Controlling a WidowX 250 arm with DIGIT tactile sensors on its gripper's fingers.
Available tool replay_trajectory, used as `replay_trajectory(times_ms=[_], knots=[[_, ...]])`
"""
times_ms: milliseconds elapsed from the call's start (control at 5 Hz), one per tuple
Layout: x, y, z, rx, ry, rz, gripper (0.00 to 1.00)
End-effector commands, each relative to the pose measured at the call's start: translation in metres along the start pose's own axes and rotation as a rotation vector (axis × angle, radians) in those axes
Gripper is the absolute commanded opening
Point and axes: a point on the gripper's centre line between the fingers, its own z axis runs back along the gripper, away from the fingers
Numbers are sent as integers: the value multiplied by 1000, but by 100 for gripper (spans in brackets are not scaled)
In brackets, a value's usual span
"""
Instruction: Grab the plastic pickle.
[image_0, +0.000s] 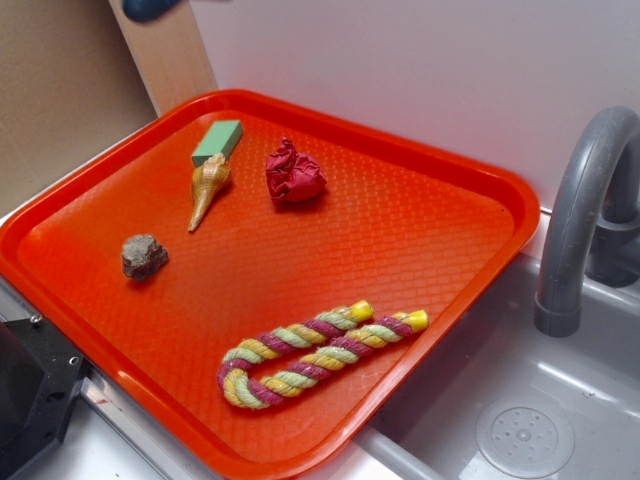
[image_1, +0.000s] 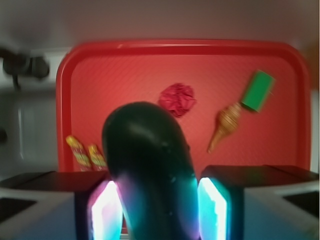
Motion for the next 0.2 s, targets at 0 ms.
replay_trajectory(times_ms=[0], knots=[[-10,-21,20,99,-143,36,0]])
